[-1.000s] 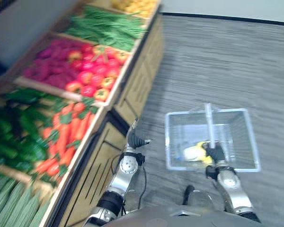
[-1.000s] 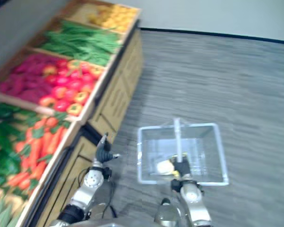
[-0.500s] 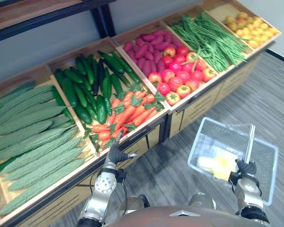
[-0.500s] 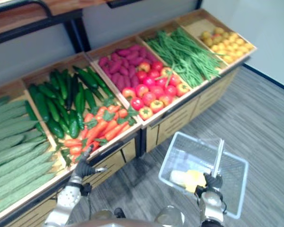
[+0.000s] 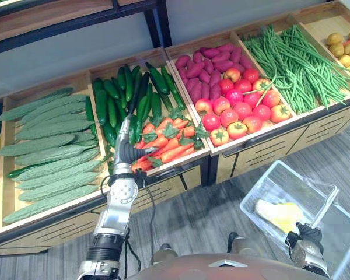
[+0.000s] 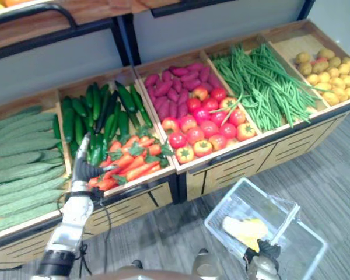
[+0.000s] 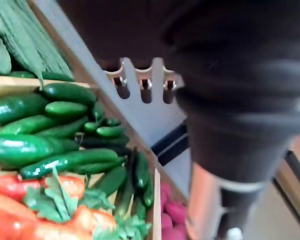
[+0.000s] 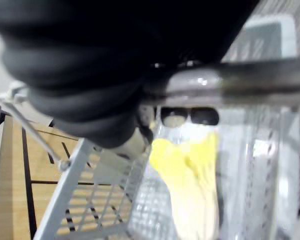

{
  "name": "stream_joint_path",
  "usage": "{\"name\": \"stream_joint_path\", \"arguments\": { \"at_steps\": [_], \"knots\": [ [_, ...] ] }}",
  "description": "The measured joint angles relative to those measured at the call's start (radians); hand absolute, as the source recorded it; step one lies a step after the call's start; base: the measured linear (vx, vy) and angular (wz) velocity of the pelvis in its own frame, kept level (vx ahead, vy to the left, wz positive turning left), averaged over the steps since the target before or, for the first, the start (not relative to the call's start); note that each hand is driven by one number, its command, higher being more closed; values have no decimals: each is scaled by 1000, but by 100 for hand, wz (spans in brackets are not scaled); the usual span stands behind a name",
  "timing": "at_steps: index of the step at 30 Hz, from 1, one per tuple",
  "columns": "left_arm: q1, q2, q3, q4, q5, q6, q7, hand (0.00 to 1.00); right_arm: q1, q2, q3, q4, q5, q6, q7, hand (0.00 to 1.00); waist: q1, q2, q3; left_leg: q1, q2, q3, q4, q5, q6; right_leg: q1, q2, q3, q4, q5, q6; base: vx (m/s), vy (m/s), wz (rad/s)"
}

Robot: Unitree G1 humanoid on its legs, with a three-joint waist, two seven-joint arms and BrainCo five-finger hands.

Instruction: Pick vegetable in the basket

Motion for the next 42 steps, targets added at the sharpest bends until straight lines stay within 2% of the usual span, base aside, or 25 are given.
{"name": "stream_joint_path", "arguments": {
  "at_steps": [2, 3, 6, 9, 12, 15, 19, 21, 22, 29, 31, 36, 39, 42],
  "knots": [
    [-25, 27, 9, 43, 36, 23, 9, 0, 8, 6, 6, 0, -10, 5, 2, 100, -2, -12, 7, -16, -7, 1, 3, 2, 1, 2, -4, 0, -39, 28, 3, -68, 58, -2],
    [-47, 51, 12, 77, 57, 53, 16, 0, 8, 6, 9, -1, -18, 7, 0, 100, -8, -22, 16, -31, -15, 3, 3, 6, 2, 1, -9, 2, -70, 52, 7, -72, 46, -5],
    [-126, 71, 17, 119, 85, 77, 20, 0, -6, 5, 2, -4, -18, 10, -8, 100, -21, -37, 57, -79, -27, 9, 7, 18, 6, -42, -22, 10, -78, 74, 11, -107, 33, -1],
    [-238, 130, 17, 176, 85, 94, 27, 0, -60, 5, 9, -10, -18, 10, -16, 100, -22, -48, 113, -153, -34, 33, 5, 39, 9, -128, -23, 37, -94, 119, 9, -116, 16, -22],
    [-302, 134, 15, 203, 93, 99, 30, 0, -96, 10, 16, -30, -17, 9, -26, 100, -20, -46, 163, -168, -32, 72, 4, 45, 9, -155, -15, 78, -120, 153, 9, -51, 2, -33],
    [-345, 136, 4, 258, 117, 104, 43, 0, -111, 26, 17, -71, -15, -2, -40, 100, -23, -41, 194, -175, -30, 87, 6, 45, 8, -171, -11, 88, -122, 161, 6, 4, -2, -21],
    [-433, 155, -28, 319, 120, 106, 47, 0, -126, 33, 34, -98, -6, -12, -47, 100, -20, -53, 223, -217, -25, 97, 15, 48, 8, -214, -6, 101, -123, 171, 5, 15, -10, -6],
    [-470, 164, -35, 332, 118, 107, 56, 0, -134, 33, 35, -132, 4, -14, -57, 100, -7, -54, 256, -221, -25, 113, 17, 47, 8, -227, -5, 117, -123, 175, 5, 11, -6, -17],
    [-479, 167, -36, 332, 118, 107, 57, 100, -135, 33, 35, -137, 4, -18, -59, 100, -5, -53, 259, -225, -25, 114, 18, 47, 8, -232, -5, 118, -123, 176, 5, 9, -12, -9],
    [-666, 206, -65, 491, 113, 92, 73, 100, -147, 38, 56, -169, 15, -24, -68, 100, 20, -61, 285, -259, -13, 138, 33, 40, 5, -268, -5, 138, -127, 190, 8, -11, -12, -7],
    [-741, 223, -76, 528, 145, 97, 63, 100, -153, 39, 56, -182, 23, -25, -69, 100, 25, -62, 305, -266, -8, 142, 41, 35, 4, -267, -4, 139, -127, 193, 8, -41, -15, -1],
    [-768, 232, -127, 567, 165, 110, 0, 100, -153, 40, 57, -210, 35, -25, -70, 100, 28, -67, 310, -251, -5, 169, 39, 31, 4, -266, -2, 151, -127, 195, 11, 14, -9, -11],
    [-759, 224, -145, 564, 193, 121, -13, 100, -148, 41, 56, -216, 41, -25, -70, 100, 26, -70, 313, -228, -4, 172, 41, 29, 4, -247, -2, 150, -127, 195, 11, 61, -2, -3],
    [-722, 219, -145, 497, 197, 127, -26, 100, -123, 45, 57, -226, 42, -25, -69, 100, 26, -70, 313, -189, -3, 175, 42, 24, 3, -197, -5, 138, -127, 186, 22, 49, 14, 9]
  ]
}}
